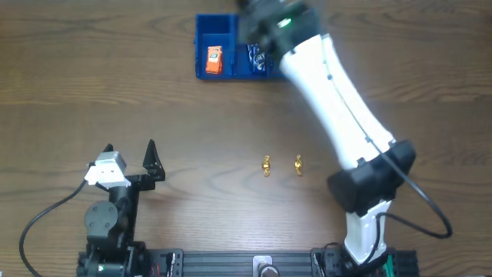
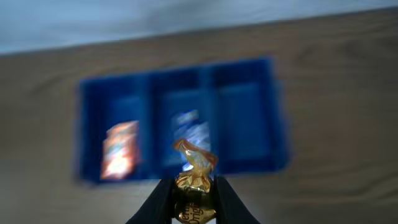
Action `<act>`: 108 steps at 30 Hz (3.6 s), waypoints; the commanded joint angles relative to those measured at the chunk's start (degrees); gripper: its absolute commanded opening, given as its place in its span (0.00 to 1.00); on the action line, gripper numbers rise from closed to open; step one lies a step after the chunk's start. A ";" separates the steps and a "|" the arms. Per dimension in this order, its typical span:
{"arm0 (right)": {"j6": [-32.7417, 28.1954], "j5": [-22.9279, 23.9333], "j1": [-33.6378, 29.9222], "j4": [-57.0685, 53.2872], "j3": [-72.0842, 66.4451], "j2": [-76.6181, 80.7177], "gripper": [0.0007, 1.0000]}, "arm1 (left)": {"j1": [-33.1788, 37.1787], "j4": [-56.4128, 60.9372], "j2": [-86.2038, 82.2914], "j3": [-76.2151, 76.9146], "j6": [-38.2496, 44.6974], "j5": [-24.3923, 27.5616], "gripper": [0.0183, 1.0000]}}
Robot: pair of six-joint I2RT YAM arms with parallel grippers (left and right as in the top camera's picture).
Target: Sort Candies Into Trays
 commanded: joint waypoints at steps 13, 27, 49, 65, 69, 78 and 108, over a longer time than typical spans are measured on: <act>-7.02 -4.63 -8.22 14.38 -13.38 10.40 0.25 | 0.39 -1.95 -0.24 -1.36 0.98 -0.94 1.00; -3.15 -8.22 0.66 17.14 -37.75 -16.81 0.63 | 0.39 -1.95 -0.24 -1.36 0.98 -0.94 1.00; 17.64 -13.68 15.58 21.62 -70.93 -17.79 0.55 | 0.39 -1.95 -0.24 -1.36 0.98 -0.94 1.00; 18.82 -13.18 15.76 23.87 -70.71 -15.41 0.25 | 0.39 -1.95 -0.24 -1.36 0.98 -0.94 1.00; 19.08 -12.79 16.70 24.33 -70.07 -17.27 0.20 | 0.39 -1.95 -0.24 -1.36 0.98 -0.94 1.00; 4.22 -4.55 5.03 9.70 -42.16 -20.72 0.19 | 0.39 -1.95 -0.24 -1.36 0.98 -0.94 1.00; -9.31 -4.17 -6.16 24.44 -36.04 -12.07 0.64 | 0.39 -1.95 -0.24 -1.36 0.98 -0.94 1.00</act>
